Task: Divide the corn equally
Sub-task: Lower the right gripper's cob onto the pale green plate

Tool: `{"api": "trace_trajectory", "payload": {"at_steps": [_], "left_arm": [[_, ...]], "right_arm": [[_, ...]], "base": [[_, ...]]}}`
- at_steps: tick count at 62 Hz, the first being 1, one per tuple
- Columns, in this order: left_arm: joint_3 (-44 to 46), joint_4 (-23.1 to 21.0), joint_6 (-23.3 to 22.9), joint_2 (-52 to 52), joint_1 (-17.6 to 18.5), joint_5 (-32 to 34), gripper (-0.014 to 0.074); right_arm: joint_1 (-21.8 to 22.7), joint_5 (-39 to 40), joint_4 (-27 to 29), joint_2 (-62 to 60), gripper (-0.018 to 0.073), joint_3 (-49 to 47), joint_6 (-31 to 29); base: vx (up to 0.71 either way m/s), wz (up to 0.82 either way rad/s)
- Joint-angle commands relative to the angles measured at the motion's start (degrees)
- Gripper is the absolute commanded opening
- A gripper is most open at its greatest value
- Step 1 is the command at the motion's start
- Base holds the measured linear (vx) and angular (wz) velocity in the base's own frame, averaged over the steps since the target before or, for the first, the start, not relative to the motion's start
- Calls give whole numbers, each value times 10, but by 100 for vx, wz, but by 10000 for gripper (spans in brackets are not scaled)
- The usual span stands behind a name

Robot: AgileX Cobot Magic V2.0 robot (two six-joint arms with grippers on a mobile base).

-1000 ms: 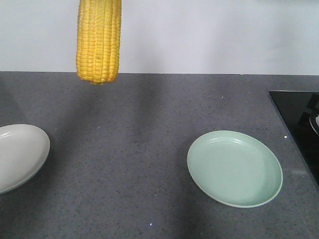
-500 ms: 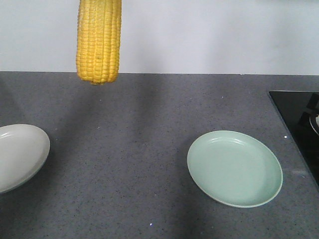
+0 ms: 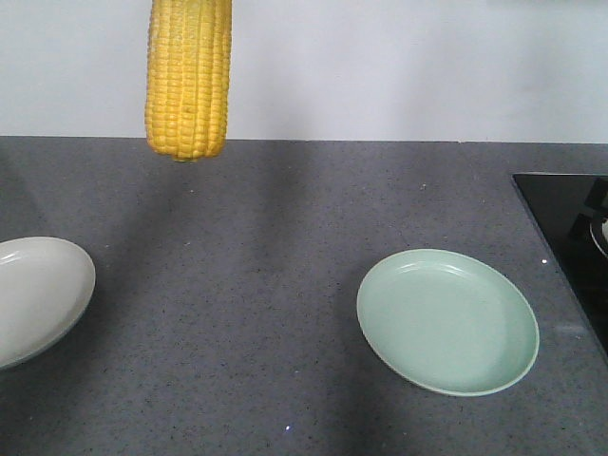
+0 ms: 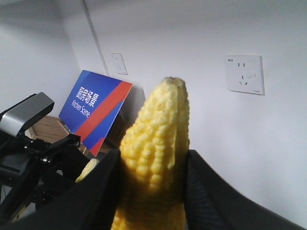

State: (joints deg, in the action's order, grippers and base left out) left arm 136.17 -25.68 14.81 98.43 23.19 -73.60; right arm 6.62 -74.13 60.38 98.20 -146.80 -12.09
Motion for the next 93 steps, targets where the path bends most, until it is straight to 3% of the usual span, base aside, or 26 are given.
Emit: {"api": "trace_trajectory", "payload": {"at_steps": [1,21,34,44,49,58,76,93], "left_arm": [[13,-17,-3,-23,4,19,-6],[13,-17,-3,-23,4,19,-6],[13,-17,-3,-23,4,19,-6],[13,-17,-3,-23,4,19,-6],[13,-17,-3,-23,4,19,-6],[13,-17,-3,-23,4,19,-6],[13,-17,-3,-23,4,19,-6],[13,-17,-3,-23,4,19,-6]], "right_arm": [[2,2,0,-16,-1,-8,16],[-2,2,-37,33,-1,-8,92],[-57,2,-54,87,-1,-8,100],[-118,1,-131,116,-1,-4,104],[-144,1,-185,118,-1,31,105],[-170,1,-233,99,-1,128,83],[-170,2,-396,19,-1,330,82],[-170,2,-421,6,-1,470,53]], "base": [[0,0],[0,0],[0,0],[0,0],[0,0],[0,0],[0,0],[0,0]]}}
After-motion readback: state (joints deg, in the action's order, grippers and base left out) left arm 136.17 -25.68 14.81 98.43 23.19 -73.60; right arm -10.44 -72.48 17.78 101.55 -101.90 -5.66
